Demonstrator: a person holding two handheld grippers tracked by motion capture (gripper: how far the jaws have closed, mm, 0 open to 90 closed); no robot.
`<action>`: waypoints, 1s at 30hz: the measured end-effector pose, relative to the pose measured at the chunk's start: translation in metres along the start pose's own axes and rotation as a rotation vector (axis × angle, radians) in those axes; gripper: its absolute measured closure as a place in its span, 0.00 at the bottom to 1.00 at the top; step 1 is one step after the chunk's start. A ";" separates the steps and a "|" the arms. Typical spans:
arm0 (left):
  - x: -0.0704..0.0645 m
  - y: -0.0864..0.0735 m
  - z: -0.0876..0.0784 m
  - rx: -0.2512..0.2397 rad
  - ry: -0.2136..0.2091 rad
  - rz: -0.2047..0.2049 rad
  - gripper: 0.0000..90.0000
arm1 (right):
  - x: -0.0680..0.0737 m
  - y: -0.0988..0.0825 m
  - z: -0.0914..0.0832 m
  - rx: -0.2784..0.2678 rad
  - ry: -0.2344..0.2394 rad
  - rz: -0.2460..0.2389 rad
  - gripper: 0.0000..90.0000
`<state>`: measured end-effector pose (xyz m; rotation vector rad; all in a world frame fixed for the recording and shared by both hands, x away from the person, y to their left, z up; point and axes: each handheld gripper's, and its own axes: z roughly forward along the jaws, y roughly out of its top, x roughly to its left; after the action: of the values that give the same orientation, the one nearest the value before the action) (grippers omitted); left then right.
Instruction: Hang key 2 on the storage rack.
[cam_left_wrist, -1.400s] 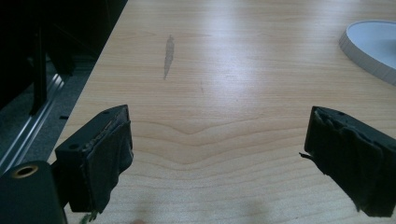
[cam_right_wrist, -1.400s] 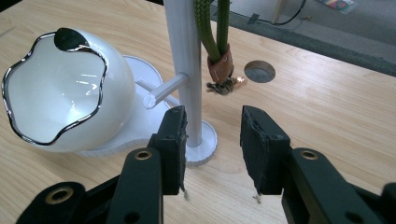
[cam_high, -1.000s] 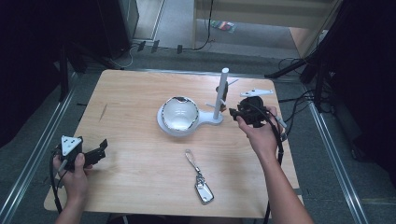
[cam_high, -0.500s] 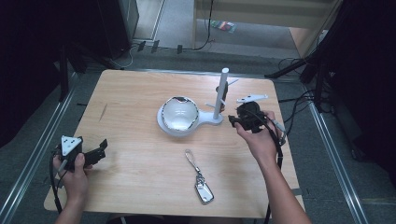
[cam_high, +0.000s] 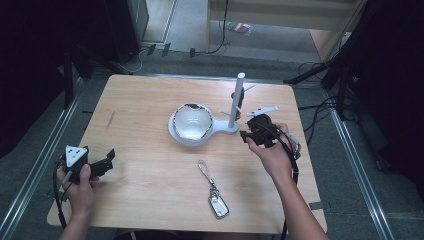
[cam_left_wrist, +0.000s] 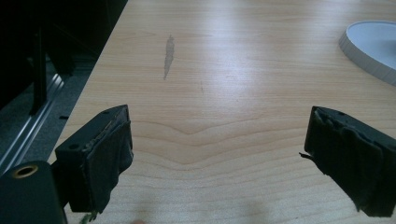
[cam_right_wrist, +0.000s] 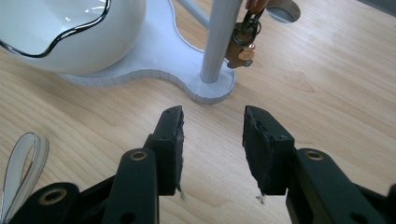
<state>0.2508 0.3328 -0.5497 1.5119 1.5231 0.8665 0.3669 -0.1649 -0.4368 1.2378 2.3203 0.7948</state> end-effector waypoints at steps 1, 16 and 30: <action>0.000 0.000 0.000 -0.002 0.000 0.000 0.09 | 0.001 0.000 0.001 0.005 0.005 -0.002 0.65; 0.000 0.000 0.000 0.000 0.001 -0.001 0.09 | 0.015 -0.007 0.008 0.065 0.039 -0.038 0.64; 0.000 0.000 0.000 0.000 -0.001 -0.001 0.09 | 0.033 -0.010 0.018 0.146 0.088 -0.074 0.62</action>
<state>0.2509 0.3330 -0.5497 1.5106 1.5231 0.8651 0.3535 -0.1356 -0.4592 1.1901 2.5183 0.6776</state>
